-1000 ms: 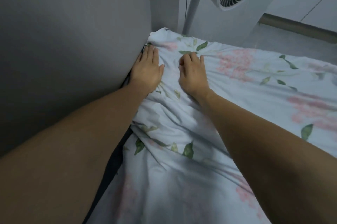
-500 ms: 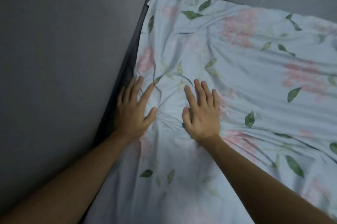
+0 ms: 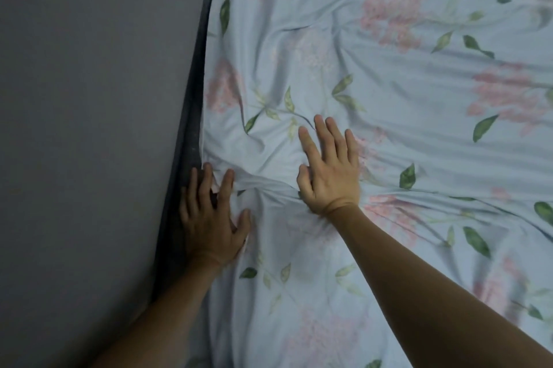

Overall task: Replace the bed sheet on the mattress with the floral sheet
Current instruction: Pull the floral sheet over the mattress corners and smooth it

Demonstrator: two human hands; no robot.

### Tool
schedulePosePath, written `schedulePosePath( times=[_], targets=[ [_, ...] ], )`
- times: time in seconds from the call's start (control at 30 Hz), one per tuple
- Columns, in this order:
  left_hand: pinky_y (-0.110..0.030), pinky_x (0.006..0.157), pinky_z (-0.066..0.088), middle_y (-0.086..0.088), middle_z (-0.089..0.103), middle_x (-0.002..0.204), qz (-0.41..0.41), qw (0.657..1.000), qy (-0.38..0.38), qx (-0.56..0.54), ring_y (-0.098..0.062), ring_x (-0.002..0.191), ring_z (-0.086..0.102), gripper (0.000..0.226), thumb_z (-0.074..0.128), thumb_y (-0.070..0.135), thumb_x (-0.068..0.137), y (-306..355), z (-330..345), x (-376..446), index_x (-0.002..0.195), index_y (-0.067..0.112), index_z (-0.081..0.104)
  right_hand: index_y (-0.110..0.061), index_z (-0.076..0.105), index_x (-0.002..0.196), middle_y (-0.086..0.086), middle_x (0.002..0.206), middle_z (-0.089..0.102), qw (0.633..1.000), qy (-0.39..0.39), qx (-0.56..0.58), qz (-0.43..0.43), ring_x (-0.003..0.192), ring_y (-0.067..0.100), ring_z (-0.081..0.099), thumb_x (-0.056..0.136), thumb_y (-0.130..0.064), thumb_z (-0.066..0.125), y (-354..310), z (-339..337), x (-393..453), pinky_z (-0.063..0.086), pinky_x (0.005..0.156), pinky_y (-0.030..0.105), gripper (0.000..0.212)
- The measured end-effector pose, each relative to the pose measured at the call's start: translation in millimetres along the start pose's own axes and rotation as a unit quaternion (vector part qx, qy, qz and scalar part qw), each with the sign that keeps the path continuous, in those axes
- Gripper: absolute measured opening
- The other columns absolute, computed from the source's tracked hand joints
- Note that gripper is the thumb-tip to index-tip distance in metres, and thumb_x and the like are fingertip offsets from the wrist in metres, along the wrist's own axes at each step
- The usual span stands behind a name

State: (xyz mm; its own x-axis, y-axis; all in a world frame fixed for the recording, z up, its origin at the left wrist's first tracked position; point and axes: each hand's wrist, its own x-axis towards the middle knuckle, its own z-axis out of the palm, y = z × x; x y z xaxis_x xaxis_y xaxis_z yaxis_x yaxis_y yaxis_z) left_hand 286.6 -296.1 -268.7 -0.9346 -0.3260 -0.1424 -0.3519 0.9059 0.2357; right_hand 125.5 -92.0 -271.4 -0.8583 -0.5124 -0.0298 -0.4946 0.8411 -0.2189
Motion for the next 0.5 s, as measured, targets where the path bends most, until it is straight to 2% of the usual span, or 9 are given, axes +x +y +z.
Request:
schedulePosePath(
  times=[0.27,0.5],
  targets=[
    [-0.058,0.122,0.019,-0.016,0.019,0.17,0.005,1.0,0.011,0.012,-0.039,0.157,0.016,0.083,0.057,0.05,0.086,-2,8,1,0.16,0.02,0.037,-0.018,0.036,0.16,0.013,0.17,0.022,1.0,0.0,-0.006,0.0,0.159,0.031,0.015,0.091,-0.033,0.052,1,-1,1,0.016,0.124,0.06,0.073],
    [-0.058,0.121,0.019,-0.015,0.017,0.171,0.011,0.999,0.032,0.01,-0.038,0.157,0.015,0.085,0.056,0.05,0.086,-2,13,0,0.162,0.021,0.033,-0.021,0.031,0.162,0.011,0.171,0.019,1.0,0.0,-0.026,-0.01,0.159,0.028,0.011,0.095,-0.036,0.046,0,-4,-4,0.013,0.125,0.057,0.071]
  ],
)
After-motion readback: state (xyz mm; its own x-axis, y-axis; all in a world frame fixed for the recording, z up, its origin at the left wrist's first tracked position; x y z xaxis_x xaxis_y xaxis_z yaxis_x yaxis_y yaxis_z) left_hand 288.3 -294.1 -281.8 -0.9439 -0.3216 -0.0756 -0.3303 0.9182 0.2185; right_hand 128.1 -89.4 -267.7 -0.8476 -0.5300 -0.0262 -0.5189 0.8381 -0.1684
